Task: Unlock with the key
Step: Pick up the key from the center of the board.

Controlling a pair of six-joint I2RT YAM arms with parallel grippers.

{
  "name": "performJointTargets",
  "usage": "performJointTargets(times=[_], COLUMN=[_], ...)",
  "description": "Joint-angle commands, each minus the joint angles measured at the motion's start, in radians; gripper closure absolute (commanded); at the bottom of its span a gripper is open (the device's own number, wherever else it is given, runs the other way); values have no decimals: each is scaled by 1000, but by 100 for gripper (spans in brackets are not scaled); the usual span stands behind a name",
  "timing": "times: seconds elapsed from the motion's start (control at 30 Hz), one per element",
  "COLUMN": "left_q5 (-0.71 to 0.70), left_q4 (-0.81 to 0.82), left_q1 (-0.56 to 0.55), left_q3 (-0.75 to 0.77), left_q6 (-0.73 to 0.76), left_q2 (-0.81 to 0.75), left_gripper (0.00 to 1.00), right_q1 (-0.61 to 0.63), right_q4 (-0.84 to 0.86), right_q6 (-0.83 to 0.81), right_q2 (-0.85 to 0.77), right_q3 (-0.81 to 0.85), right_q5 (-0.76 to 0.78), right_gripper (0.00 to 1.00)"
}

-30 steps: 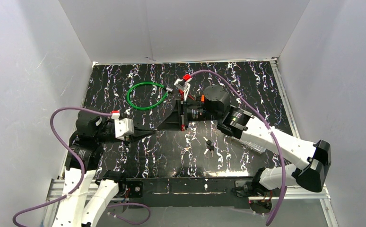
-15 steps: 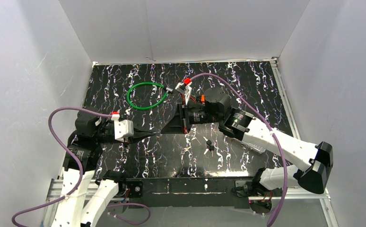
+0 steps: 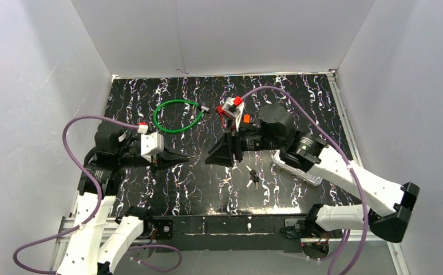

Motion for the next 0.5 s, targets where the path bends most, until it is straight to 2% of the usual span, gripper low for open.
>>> performJointTargets(times=[0.0,0.47], left_q5=[57,47], left_q4=[-119,-177], left_q1=[-3,-30], left_q3=[69,71], left_q6=[-27,-74], left_q2=[65,74], left_gripper=[100,100], right_q1=[2,93], right_q4=[47,47], right_q6=[-201,-375], right_q2=[-91,34], right_q3=[26,125], right_q5=[24,93], right_gripper=[45,45])
